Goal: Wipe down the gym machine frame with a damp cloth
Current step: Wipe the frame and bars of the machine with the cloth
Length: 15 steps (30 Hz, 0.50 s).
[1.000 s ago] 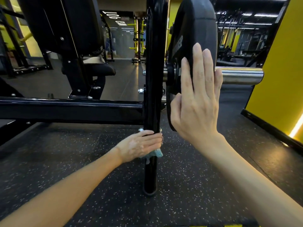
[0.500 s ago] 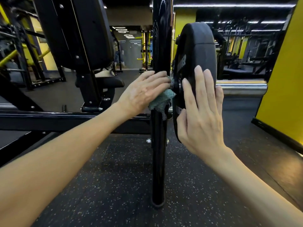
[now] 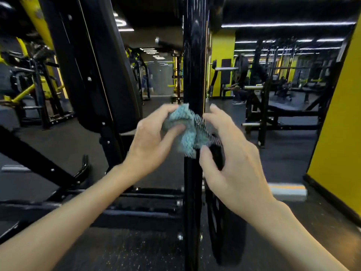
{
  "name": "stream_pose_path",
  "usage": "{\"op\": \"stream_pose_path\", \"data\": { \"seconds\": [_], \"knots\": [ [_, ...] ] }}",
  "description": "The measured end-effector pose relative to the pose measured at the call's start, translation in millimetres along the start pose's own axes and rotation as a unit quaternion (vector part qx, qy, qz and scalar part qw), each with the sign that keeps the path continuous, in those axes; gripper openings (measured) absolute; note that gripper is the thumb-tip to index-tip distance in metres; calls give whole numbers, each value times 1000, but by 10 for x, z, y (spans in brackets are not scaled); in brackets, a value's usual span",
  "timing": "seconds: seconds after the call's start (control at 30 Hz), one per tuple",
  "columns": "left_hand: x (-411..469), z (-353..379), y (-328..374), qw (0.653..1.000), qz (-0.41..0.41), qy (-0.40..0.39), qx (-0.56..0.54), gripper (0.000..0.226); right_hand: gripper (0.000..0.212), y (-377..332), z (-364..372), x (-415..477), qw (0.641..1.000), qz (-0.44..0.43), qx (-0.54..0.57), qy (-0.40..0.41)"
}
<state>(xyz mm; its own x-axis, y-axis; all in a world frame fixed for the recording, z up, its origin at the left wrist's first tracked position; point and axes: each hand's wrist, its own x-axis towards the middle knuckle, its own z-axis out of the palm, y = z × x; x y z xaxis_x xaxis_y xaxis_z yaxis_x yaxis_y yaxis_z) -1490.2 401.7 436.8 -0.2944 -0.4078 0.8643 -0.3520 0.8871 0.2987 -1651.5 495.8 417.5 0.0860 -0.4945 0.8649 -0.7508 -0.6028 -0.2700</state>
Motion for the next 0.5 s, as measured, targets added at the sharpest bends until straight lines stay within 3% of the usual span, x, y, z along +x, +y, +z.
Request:
{"op": "stream_pose_path", "data": {
  "seconds": [0.1, 0.2, 0.37, 0.5],
  "knots": [
    [555, -253, 318, 988, -117, -35, -93, 24, 48, -143, -388, 721, 987, 87, 88, -106],
    [1161, -480, 636, 956, -227, -35, -182, 26, 47, -240, -774, 1395, 976, 119, 98, -153],
    [2035, -944, 1118, 930, -289, -74, -215, 22, 41, -482, -1312, 2277, 961, 185, 134, -153],
    [2570, -1298, 1479, 918, -325, -81, -213, 18, 32, -733, -1661, 2802, 921, 266, 203, -198]
  ]
}}
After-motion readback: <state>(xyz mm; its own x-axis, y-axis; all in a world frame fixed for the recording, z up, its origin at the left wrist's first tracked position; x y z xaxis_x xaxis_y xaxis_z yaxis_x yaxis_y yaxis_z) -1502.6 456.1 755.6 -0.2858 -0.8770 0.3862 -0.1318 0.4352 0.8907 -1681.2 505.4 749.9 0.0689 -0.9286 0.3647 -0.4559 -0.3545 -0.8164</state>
